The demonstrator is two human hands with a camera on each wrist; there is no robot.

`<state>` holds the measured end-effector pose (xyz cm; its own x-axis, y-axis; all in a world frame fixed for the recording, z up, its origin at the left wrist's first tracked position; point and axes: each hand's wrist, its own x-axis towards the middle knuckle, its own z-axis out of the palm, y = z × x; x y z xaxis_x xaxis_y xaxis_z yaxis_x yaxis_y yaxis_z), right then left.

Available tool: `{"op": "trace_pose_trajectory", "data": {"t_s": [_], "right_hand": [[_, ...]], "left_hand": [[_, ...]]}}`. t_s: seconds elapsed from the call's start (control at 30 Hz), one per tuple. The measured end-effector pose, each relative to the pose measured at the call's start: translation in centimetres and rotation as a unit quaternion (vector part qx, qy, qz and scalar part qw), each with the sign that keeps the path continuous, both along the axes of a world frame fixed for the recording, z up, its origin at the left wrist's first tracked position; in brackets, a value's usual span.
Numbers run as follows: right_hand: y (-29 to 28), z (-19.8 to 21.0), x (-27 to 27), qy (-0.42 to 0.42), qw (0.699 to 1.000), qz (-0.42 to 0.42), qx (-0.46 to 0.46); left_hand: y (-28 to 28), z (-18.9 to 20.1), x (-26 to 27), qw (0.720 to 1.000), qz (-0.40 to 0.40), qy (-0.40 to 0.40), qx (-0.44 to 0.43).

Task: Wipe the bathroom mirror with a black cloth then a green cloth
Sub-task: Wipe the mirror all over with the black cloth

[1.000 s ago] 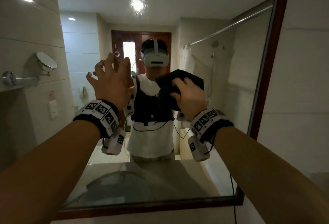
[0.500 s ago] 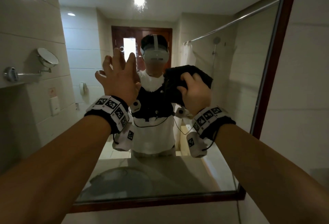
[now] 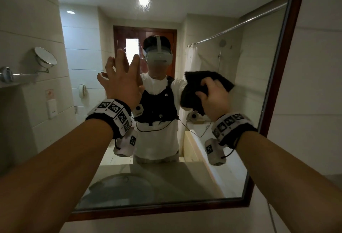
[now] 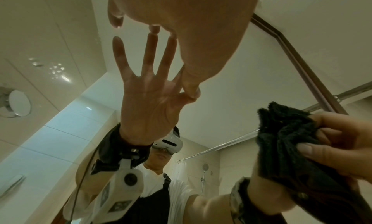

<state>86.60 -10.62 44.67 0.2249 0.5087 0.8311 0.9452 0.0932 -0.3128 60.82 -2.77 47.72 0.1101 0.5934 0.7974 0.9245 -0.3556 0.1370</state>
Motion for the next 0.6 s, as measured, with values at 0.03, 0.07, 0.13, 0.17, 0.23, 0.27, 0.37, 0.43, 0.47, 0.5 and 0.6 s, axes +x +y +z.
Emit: {"op": "trace_pose_trajectory", "data": {"t_s": [0.03,0.07,0.13,0.17,0.23,0.27,0.37,0.43,0.47,0.5,0.6], "right_hand": [[0.3,-0.4,-0.9,-0.024,1.000,0.013,0.005],[0.7,-0.9,-1.8,-0.054,0.998,0.024,0.013],[1.2,-1.5,-2.7,-0.099,0.994,0.030,0.025],[1.2,-1.4,-2.6,-0.105,0.994,0.029,0.023],[0.9,-0.9,-1.8,-0.095,0.995,0.027,0.005],[0.7,-0.7,-1.2,-0.081,0.996,0.024,-0.002],[0.3,-0.3,0.0,-0.021,1.000,0.013,-0.008],[0.4,-0.1,0.0,-0.006,1.000,0.001,-0.007],[0.5,0.1,-0.2,-0.001,1.000,-0.004,-0.004],[0.7,0.4,-0.5,0.004,1.000,-0.006,0.001],[1.2,1.7,-1.7,0.021,1.000,-0.008,0.018]], "left_hand": [[0.1,-0.1,0.1,1.000,0.001,-0.001,0.002],[0.1,-0.1,0.1,1.000,0.002,-0.001,0.007],[0.3,-0.1,0.0,1.000,0.001,-0.003,0.013],[0.2,-0.1,-0.1,1.000,0.002,-0.002,0.013],[0.2,-0.1,-0.2,1.000,0.003,0.004,0.012],[0.1,-0.1,-0.3,1.000,0.002,0.006,0.011],[-0.1,0.0,-0.1,1.000,0.000,0.004,0.004],[-0.1,-0.1,0.0,1.000,-0.001,0.000,0.006],[-0.1,-0.1,0.0,1.000,-0.003,-0.003,0.008],[0.0,-0.2,0.1,1.000,-0.006,-0.007,0.008],[0.1,-0.3,0.1,1.000,-0.014,-0.012,0.001]]}}
